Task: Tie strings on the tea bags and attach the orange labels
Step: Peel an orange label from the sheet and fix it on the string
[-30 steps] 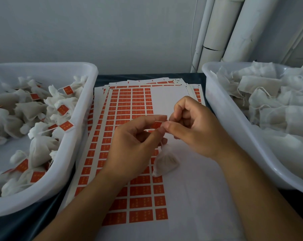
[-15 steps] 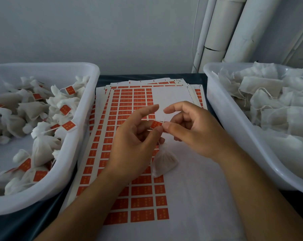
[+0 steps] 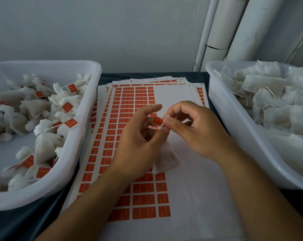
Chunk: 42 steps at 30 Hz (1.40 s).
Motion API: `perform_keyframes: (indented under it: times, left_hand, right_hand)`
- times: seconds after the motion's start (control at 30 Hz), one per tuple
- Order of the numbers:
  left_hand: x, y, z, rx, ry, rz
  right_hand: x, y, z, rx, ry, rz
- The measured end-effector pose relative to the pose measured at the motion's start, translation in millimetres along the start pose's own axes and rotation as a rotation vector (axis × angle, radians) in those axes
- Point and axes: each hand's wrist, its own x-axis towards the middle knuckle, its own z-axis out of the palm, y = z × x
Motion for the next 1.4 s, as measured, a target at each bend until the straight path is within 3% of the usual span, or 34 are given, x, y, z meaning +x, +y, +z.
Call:
perform_keyframes:
  times: [0.57,0.93,1.17,1.4]
  left_hand:
    - [-1.1,2.3,5.3,0.123,0.197,0.129]
    - [1.3,1.0,-6.4,0.166,-0.006,0.092]
    - [0.4,1.2,-3.3,0.150,0.015,0.092]
    - [-2.1,5.0,5.7,0.136,0.150,0.157]
  right_hand:
    - [0.1,-2.3,1.8,0.082,0.067,0.012]
    - [-0.6,-1.2,-15.7,0.082,-0.002,0.027]
    - [-1.5,-4.3,-15.7,0.052,0.001,0.003]
    - [-2.1,-10.0,-3.0,0.083,0.096,-0.044]
